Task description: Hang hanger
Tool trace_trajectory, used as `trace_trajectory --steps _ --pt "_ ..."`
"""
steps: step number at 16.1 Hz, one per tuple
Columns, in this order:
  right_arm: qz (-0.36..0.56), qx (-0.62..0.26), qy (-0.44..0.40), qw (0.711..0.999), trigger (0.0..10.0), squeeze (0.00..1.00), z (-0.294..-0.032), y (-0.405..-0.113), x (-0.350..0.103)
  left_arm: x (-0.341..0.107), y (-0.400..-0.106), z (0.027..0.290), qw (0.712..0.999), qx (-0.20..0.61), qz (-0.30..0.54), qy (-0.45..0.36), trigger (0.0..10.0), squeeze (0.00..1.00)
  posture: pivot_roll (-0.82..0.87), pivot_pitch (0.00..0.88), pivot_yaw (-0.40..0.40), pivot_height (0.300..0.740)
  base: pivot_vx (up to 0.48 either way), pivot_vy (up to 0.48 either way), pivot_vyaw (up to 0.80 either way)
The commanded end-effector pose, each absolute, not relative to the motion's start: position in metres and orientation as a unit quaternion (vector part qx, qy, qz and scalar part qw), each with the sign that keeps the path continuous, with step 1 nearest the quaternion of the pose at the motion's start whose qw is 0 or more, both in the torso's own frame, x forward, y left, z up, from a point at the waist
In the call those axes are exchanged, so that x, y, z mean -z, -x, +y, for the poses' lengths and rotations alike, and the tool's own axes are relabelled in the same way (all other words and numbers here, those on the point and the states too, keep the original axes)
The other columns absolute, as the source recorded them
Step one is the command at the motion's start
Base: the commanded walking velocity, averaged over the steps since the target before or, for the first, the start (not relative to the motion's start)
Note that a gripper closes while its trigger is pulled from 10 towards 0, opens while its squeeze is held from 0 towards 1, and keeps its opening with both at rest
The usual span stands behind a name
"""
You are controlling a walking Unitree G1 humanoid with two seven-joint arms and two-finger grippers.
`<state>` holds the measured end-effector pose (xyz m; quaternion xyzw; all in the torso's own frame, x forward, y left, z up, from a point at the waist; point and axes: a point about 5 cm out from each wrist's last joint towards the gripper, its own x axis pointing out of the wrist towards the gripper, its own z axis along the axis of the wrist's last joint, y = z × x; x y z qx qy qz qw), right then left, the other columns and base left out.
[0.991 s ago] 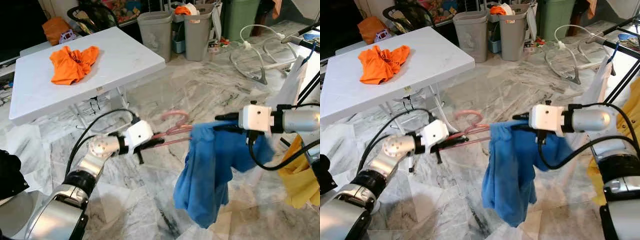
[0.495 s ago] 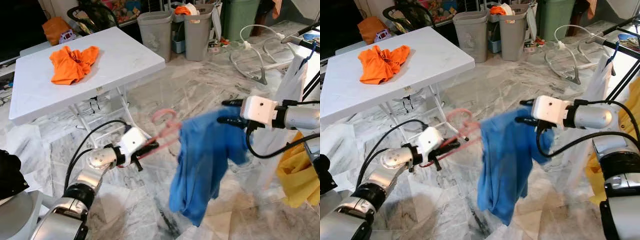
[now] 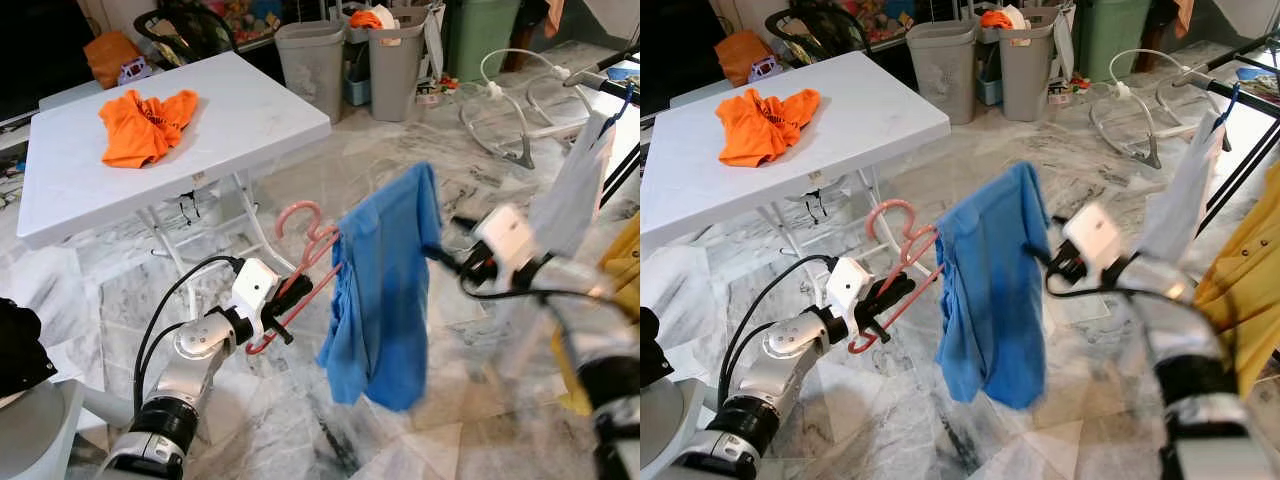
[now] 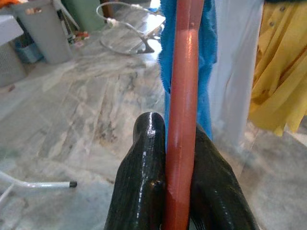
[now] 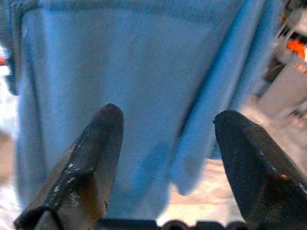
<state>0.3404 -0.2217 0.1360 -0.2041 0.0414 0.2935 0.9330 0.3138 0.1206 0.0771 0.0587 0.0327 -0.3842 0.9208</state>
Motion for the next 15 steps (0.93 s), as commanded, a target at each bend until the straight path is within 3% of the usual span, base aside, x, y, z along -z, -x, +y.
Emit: trace_trajectory --steps 1,3,4,5,12,13,14,15 --pt "0.036 -0.289 0.168 0.942 10.0 1.0 -0.209 -0.339 -0.131 -0.09 -0.315 0.116 0.918 0.393 0.008 -0.051 0.0 0.0 -0.17 0.012 0.117 0.74 0.0 0.0 0.0" --pt "0.043 -0.275 0.117 0.953 10.0 1.0 -0.198 -0.336 -0.122 -0.096 -0.311 0.11 0.91 0.411 0.004 -0.045 0.0 0.0 -0.17 0.014 0.12 0.74 0.0 0.0 0.0" --pt "0.05 -0.266 0.085 0.959 10.0 0.75 -0.194 -0.336 -0.12 -0.1 -0.31 0.108 0.908 0.418 0.0 -0.045 0.0 0.0 -0.16 0.016 0.121 0.74 0.0 0.0 0.0" --pt "0.056 -0.259 0.07 0.962 10.0 0.0 -0.188 -0.336 -0.117 -0.107 -0.308 0.105 0.904 0.427 -0.009 -0.038 0.0 0.0 -0.16 0.014 0.121 0.74 0.0 0.0 0.0" --pt "0.061 -0.249 0.041 0.966 10.0 0.0 -0.162 -0.344 -0.117 -0.125 -0.293 0.096 0.883 0.468 -0.017 -0.018 0.0 0.0 -0.14 0.011 0.113 0.74 0.0 0.0 0.0" --pt "0.053 -0.248 0.031 0.967 8.5 0.0 -0.162 -0.345 -0.118 -0.125 -0.292 0.095 0.88 0.475 -0.016 -0.018 0.0 0.0 -0.14 0.011 0.112 0.74 0.0 0.0 0.0" --pt "0.052 -0.237 0.023 0.97 0.0 0.0 -0.165 -0.346 -0.119 -0.126 -0.291 0.095 0.878 0.478 -0.017 -0.022 0.0 0.0 -0.14 0.011 0.112 0.74 0.0 0.0 0.0" --pt "0.052 -0.234 0.03 0.97 0.0 0.0 -0.166 -0.346 -0.119 -0.126 -0.291 0.095 0.877 0.479 -0.016 -0.022 0.0 0.0 -0.14 0.011 0.111 0.74 0.0 0.0 0.0"
